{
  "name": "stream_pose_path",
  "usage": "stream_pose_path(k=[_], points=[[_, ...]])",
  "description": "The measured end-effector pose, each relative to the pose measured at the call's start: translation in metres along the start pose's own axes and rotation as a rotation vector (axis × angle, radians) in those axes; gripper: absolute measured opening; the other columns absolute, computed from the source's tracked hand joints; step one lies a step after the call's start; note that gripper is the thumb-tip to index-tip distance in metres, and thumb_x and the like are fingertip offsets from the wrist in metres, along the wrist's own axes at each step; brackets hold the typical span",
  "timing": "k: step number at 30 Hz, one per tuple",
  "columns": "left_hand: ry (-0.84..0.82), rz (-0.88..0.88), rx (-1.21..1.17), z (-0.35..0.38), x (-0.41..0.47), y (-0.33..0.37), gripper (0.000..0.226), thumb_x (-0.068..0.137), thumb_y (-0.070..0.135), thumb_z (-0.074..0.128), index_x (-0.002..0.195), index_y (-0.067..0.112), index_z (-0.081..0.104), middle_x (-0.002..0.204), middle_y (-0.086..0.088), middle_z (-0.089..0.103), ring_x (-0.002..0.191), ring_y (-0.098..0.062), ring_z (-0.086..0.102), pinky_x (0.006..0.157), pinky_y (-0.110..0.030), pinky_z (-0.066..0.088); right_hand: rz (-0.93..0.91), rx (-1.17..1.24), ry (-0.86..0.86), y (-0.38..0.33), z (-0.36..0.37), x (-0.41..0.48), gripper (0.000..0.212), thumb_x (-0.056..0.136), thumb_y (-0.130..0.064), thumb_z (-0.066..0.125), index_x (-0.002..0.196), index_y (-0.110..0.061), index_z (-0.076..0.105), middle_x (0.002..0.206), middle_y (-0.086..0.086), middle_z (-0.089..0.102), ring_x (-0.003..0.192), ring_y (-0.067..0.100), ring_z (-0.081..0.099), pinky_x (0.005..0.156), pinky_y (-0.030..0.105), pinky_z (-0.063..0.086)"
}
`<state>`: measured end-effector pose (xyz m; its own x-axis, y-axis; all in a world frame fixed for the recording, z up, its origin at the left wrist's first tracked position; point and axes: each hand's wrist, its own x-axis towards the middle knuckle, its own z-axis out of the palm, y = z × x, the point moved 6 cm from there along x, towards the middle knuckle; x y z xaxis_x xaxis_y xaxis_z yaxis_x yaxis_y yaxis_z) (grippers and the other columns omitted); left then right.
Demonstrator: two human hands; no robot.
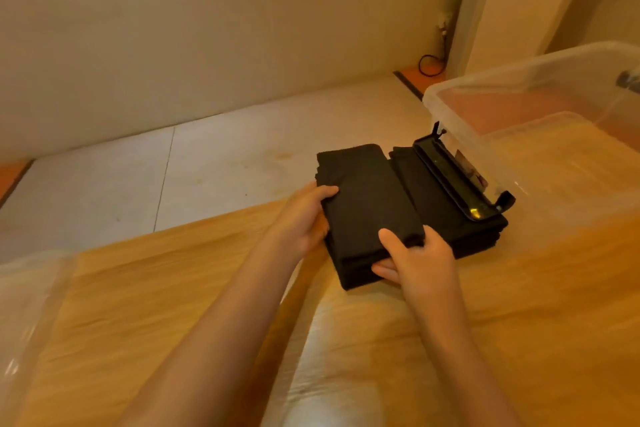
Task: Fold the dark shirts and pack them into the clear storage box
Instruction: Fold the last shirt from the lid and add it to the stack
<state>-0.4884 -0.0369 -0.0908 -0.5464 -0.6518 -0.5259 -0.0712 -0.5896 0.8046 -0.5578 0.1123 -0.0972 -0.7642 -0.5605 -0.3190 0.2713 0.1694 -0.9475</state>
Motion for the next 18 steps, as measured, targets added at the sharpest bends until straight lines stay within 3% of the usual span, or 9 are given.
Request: stream_pose_path(k=[1,3,5,7,9,12,15,18], points=[[0.005,-0.009,-0.021,-0.002,0.001,0.000,0.025,0.097,0.011,0.051,0.121,0.009,0.057,0.112,-0.010,0.068,0.098,-0.022,0.067,0.067,-0.031,0.057,0.032,-0.028,0.021,0.002,0.001,0.000,0.041,0.087,-0.023,0.068,0.123,-0.008,0.055,0.086,0.012,0.070,0.068,0.013,0.072,0.072,0.038,0.060],[0.009,-0.025,-0.041,-0.003,-0.002,0.004,0.024,0.097,0.008,0.050,0.119,0.012,0.059,0.107,-0.008,0.070,0.094,-0.019,0.068,0.066,-0.030,0.057,0.081,-0.050,0.047,0.000,0.001,-0.001,0.034,0.088,-0.022,0.067,0.119,-0.011,0.056,0.088,0.011,0.070,0.068,0.013,0.072,0.070,0.035,0.060],[-0.003,-0.027,-0.021,-0.002,-0.003,0.010,0.027,0.097,0.006,0.049,0.122,0.013,0.057,0.110,-0.007,0.068,0.099,-0.020,0.066,0.075,-0.033,0.057,0.129,-0.041,0.086,-0.006,-0.001,-0.005,0.025,0.089,-0.018,0.066,0.112,-0.015,0.056,0.087,0.006,0.069,0.069,0.015,0.071,0.067,0.033,0.060],[0.017,-0.020,0.044,-0.003,-0.003,0.015,0.033,0.096,0.003,0.050,0.126,0.016,0.054,0.116,-0.008,0.064,0.104,-0.023,0.064,0.085,-0.037,0.056,0.168,-0.108,0.143,-0.009,-0.004,-0.010,0.035,0.089,-0.019,0.066,0.121,-0.011,0.054,0.087,0.004,0.068,0.070,0.015,0.071,0.069,0.037,0.061],[0.047,0.001,0.102,-0.006,-0.006,0.019,0.044,0.093,-0.001,0.052,0.132,0.018,0.047,0.113,-0.005,0.062,0.102,-0.021,0.063,0.088,-0.037,0.056,0.199,-0.247,0.170,-0.013,-0.006,-0.016,0.048,0.090,-0.023,0.065,0.131,-0.009,0.046,0.084,0.006,0.069,0.065,0.015,0.071,0.068,0.038,0.061],[0.087,0.096,0.168,-0.013,-0.017,0.035,0.054,0.093,-0.006,0.050,0.142,0.015,0.038,0.119,-0.003,0.059,0.099,-0.010,0.060,0.076,-0.020,0.055,0.225,-0.615,0.153,-0.031,-0.014,-0.028,0.052,0.089,-0.034,0.065,0.128,-0.013,0.038,0.079,0.003,0.063,0.064,0.017,0.067,0.064,0.036,0.060],[0.185,0.187,0.254,-0.026,-0.030,0.046,0.052,0.095,-0.002,0.049,0.143,0.014,0.036,0.141,-0.006,0.049,0.122,-0.014,0.051,0.095,-0.020,0.045,0.071,-0.939,0.188,-0.070,-0.019,-0.032,0.042,0.091,-0.042,0.060,0.121,-0.017,0.044,0.088,-0.001,0.060,0.075,0.011,0.060,0.063,0.027,0.053],[0.220,0.170,0.269,-0.028,-0.049,0.033,0.053,0.097,0.004,0.051,0.145,0.017,0.034,0.147,0.000,0.041,0.136,-0.015,0.038,0.102,-0.024,0.036,-0.104,-1.013,0.126,-0.094,-0.001,-0.012,0.039,0.095,-0.039,0.053,0.126,-0.016,0.051,0.121,0.003,0.053,0.105,0.013,0.056,0.077,0.023,0.048]])
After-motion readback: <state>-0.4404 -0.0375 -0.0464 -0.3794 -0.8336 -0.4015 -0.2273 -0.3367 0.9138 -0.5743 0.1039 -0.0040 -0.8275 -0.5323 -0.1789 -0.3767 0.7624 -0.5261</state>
